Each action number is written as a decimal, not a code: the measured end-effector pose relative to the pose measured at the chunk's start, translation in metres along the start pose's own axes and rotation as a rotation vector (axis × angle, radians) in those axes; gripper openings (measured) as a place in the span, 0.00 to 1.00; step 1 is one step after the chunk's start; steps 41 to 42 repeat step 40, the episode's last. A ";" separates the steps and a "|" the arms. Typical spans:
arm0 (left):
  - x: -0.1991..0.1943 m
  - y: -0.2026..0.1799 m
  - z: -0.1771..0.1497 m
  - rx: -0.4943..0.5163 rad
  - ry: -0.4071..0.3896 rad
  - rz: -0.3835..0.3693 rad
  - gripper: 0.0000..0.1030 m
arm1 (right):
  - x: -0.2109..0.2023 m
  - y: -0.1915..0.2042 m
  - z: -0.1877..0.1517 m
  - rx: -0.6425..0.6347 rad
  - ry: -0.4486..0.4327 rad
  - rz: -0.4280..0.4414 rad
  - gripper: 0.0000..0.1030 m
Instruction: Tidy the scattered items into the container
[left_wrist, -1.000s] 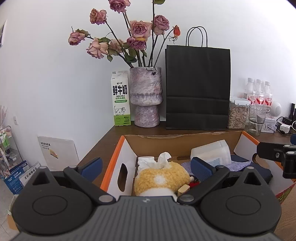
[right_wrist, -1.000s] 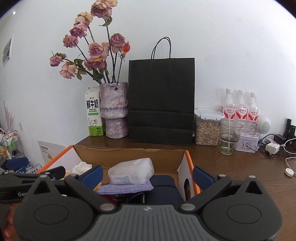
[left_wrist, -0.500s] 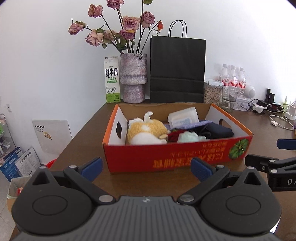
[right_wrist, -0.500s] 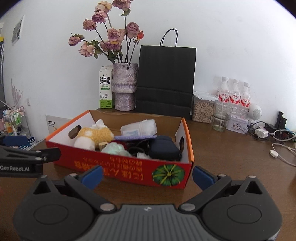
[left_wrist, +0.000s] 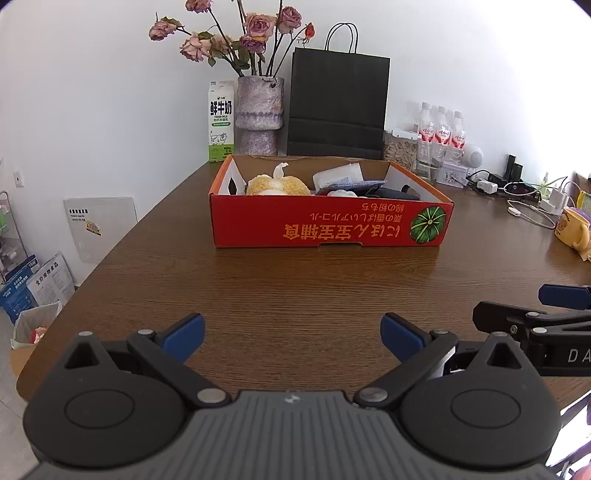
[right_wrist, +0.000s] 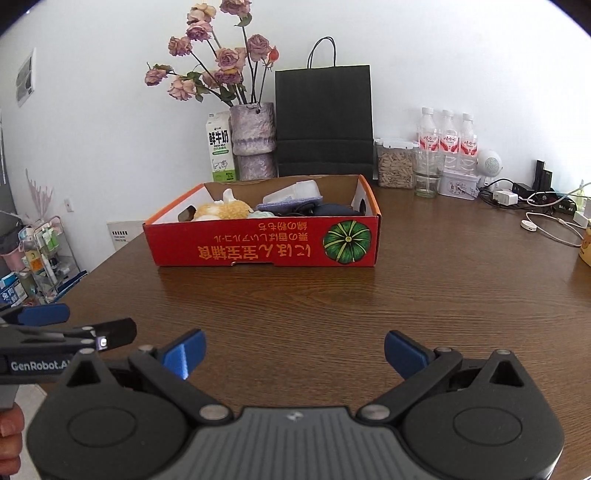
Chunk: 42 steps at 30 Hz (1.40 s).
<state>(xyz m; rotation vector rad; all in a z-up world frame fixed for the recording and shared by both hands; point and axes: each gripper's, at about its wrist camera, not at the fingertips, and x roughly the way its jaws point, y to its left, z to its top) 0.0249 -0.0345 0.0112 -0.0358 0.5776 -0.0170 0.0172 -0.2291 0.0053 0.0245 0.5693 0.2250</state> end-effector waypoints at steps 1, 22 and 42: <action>0.002 0.000 0.000 -0.001 0.007 -0.002 1.00 | 0.000 0.001 0.000 -0.003 -0.001 0.000 1.00; 0.010 -0.003 -0.006 0.009 0.046 -0.010 1.00 | 0.008 0.004 -0.001 -0.002 0.018 -0.010 1.00; 0.010 -0.005 -0.009 -0.001 0.043 -0.032 1.00 | 0.009 0.004 -0.002 -0.002 0.019 -0.011 1.00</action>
